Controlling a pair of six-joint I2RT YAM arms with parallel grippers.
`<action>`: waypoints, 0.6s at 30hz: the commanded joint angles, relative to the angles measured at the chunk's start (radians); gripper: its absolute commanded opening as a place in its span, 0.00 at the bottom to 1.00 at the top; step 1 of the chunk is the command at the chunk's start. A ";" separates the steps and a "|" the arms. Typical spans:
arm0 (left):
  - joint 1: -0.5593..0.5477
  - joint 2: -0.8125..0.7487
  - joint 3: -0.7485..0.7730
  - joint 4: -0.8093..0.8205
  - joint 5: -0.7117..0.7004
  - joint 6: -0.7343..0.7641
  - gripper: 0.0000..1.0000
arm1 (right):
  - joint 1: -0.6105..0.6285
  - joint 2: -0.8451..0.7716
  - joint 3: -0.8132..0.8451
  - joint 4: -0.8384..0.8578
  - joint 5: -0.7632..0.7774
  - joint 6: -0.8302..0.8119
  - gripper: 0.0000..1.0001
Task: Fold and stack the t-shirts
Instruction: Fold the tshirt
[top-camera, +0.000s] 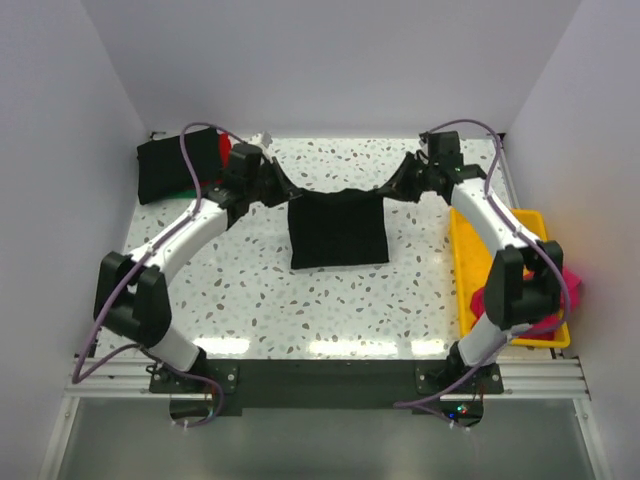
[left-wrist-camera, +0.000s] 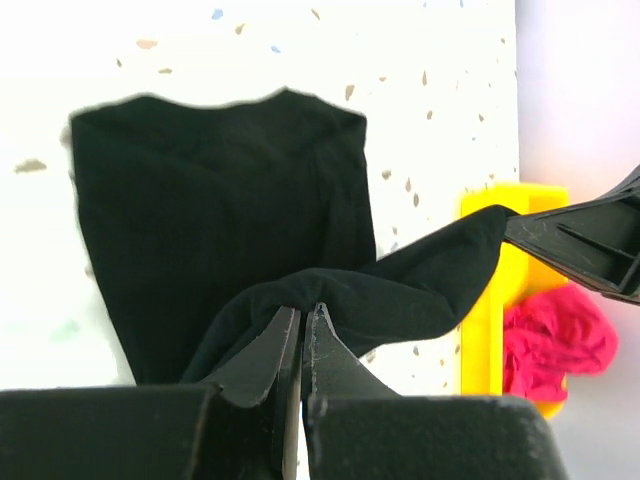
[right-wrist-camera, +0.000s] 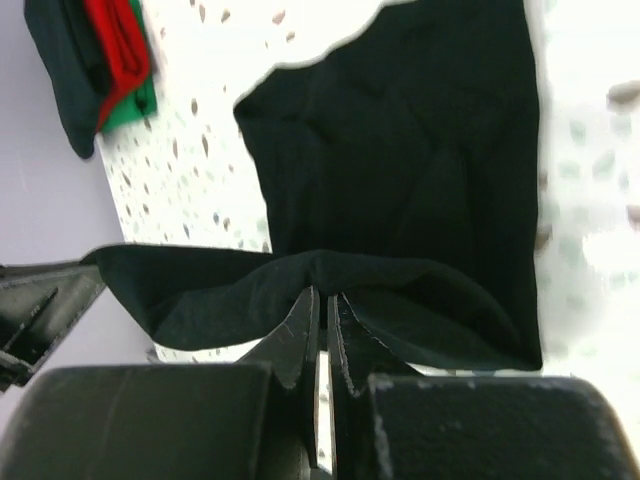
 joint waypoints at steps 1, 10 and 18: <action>0.066 0.106 0.114 0.121 0.079 0.003 0.00 | -0.027 0.131 0.154 0.092 -0.080 0.023 0.00; 0.208 0.533 0.315 0.359 0.222 -0.043 0.00 | -0.069 0.671 0.600 0.173 -0.165 0.089 0.10; 0.316 0.710 0.523 0.385 0.294 -0.001 0.57 | -0.090 0.883 0.920 0.087 -0.151 0.009 0.63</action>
